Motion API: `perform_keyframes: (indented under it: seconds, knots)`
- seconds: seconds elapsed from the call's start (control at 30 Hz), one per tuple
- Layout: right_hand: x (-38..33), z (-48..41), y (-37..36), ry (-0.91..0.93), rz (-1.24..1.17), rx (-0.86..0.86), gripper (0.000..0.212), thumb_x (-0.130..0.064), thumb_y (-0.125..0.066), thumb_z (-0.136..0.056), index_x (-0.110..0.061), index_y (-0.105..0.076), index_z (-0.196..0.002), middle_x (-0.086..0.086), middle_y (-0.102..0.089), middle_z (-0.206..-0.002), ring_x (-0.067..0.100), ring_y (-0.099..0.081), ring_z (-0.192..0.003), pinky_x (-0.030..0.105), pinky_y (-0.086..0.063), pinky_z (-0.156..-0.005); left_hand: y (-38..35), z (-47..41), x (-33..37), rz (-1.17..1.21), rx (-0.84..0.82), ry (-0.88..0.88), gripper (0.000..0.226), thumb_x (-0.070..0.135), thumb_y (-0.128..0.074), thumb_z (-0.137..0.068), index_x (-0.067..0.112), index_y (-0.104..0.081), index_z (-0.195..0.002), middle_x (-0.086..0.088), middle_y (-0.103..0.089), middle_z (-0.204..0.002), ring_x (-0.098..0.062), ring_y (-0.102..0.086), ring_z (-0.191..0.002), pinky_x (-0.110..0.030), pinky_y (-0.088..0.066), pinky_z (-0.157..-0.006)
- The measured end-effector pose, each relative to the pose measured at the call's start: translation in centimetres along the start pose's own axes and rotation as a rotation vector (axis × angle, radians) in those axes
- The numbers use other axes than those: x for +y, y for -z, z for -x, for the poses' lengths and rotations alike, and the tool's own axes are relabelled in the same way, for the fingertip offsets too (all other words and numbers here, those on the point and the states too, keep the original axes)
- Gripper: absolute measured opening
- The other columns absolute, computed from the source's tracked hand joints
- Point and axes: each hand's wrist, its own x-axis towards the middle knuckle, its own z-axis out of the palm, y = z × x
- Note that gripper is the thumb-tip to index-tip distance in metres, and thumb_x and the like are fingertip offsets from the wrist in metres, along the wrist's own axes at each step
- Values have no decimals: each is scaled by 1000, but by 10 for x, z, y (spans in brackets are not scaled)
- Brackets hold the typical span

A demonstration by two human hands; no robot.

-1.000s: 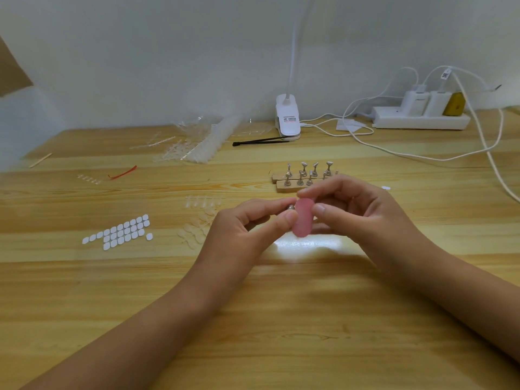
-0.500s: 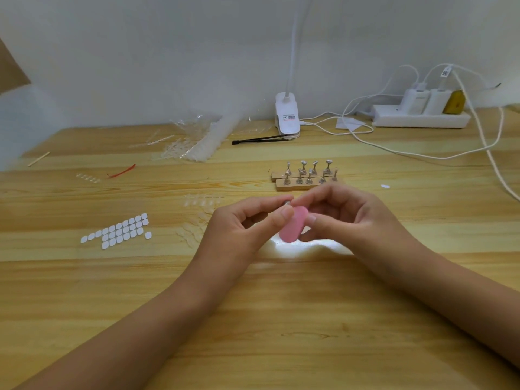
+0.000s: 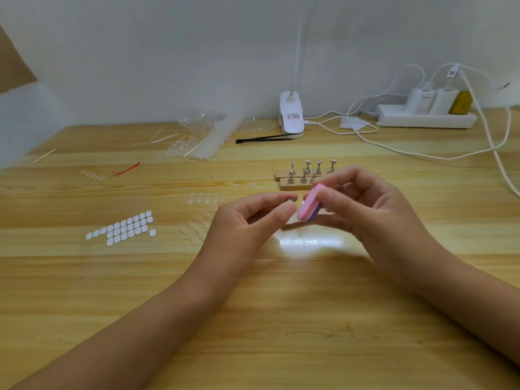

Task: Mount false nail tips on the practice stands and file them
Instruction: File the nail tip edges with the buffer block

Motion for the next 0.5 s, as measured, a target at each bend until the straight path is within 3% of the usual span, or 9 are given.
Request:
perform_keyframes:
  seconds: [0.1,0.17,0.27,0.5]
  knots:
    - [7,3,-4,-79,45,-107,25,-11,-67,-81,5,-59,-99,22,-71,-94,29,-72,-88,29,-58,-75,1,0,0,14,11,6,27,38,-69,-85,26,-76,-109,7,-76,-107,-7,-68,-107,-14,-49,-88]
    - [6,2,-3,-61,-15,-49,24,-11,-67,-80,3,-60,-98,18,-72,-93,27,-73,-88,28,-58,-74,1,0,0,14,21,8,27,39,-69,-85,26,-76,-107,8,-76,-107,-5,-67,-107,-16,-50,-87]
    - [1,-2,3,-8,-89,75,22,-16,-67,-78,-4,-62,-96,7,-74,-88,21,-73,-86,26,-58,-74,0,1,1,-2,18,-4,24,37,-70,-87,27,-77,-107,10,-75,-106,-2,-67,-106,-8,-46,-84]
    - [1,-3,5,-78,-82,8,24,-17,-67,-79,-4,-60,-98,11,-74,-90,26,-72,-90,27,-58,-74,-1,1,1,16,57,-10,31,42,-68,-79,27,-77,-105,11,-75,-105,1,-66,-104,-3,-44,-80]
